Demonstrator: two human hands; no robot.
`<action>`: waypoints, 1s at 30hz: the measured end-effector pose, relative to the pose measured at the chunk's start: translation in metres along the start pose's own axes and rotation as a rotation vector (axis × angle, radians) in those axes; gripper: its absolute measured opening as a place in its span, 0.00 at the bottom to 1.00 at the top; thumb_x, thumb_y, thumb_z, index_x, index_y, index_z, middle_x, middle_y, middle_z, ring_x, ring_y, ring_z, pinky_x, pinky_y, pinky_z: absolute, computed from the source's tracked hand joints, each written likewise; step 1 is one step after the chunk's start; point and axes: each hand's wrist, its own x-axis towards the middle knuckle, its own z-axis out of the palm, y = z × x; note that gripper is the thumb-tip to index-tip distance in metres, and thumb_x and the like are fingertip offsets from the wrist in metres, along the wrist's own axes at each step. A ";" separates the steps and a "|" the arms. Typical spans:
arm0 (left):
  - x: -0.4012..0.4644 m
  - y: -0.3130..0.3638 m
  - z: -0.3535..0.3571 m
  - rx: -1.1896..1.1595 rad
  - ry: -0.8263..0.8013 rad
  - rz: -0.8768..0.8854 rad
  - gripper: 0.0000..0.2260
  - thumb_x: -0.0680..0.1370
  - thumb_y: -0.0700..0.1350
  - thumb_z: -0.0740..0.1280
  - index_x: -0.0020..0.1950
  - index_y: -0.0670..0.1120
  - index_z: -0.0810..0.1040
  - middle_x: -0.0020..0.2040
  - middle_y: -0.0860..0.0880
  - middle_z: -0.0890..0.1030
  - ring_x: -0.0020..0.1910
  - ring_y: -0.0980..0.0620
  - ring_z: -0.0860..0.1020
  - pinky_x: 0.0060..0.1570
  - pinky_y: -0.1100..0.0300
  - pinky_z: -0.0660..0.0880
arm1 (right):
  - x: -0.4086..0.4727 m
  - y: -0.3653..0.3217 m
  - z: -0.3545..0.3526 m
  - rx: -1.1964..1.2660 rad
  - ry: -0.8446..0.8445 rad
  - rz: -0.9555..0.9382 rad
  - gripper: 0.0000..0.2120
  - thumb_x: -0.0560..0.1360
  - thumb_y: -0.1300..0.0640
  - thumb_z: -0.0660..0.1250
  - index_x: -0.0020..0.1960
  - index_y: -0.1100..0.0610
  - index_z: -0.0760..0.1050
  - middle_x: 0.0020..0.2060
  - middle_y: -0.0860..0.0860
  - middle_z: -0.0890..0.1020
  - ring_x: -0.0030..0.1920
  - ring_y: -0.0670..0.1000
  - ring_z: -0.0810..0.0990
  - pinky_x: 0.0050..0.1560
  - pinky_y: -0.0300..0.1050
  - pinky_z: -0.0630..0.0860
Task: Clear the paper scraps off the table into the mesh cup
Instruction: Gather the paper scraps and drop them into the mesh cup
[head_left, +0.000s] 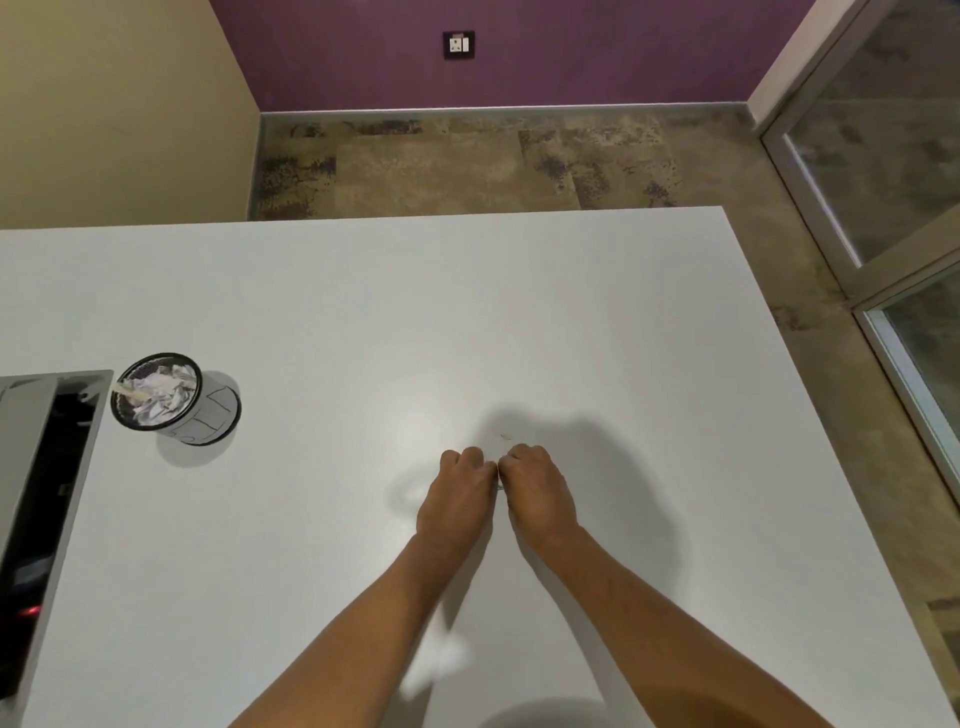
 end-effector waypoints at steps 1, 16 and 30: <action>0.000 -0.001 0.002 -0.008 0.014 0.002 0.11 0.83 0.39 0.56 0.52 0.44 0.78 0.51 0.49 0.74 0.53 0.50 0.69 0.45 0.54 0.75 | 0.000 0.000 0.000 -0.005 0.005 0.003 0.06 0.76 0.65 0.62 0.44 0.57 0.76 0.46 0.51 0.77 0.44 0.45 0.67 0.38 0.38 0.63; -0.007 -0.024 -0.029 -0.750 0.201 -0.443 0.11 0.72 0.35 0.67 0.37 0.49 0.84 0.34 0.53 0.84 0.33 0.55 0.82 0.32 0.66 0.76 | -0.016 -0.013 -0.024 0.883 0.089 0.532 0.04 0.67 0.56 0.71 0.38 0.50 0.84 0.34 0.44 0.85 0.38 0.47 0.83 0.45 0.45 0.81; -0.087 -0.086 -0.125 -1.161 0.547 -0.600 0.11 0.71 0.35 0.73 0.38 0.52 0.85 0.37 0.53 0.86 0.39 0.54 0.83 0.46 0.59 0.79 | -0.036 -0.130 -0.059 1.636 -0.017 0.457 0.08 0.70 0.71 0.72 0.47 0.63 0.83 0.42 0.55 0.86 0.43 0.50 0.85 0.49 0.39 0.80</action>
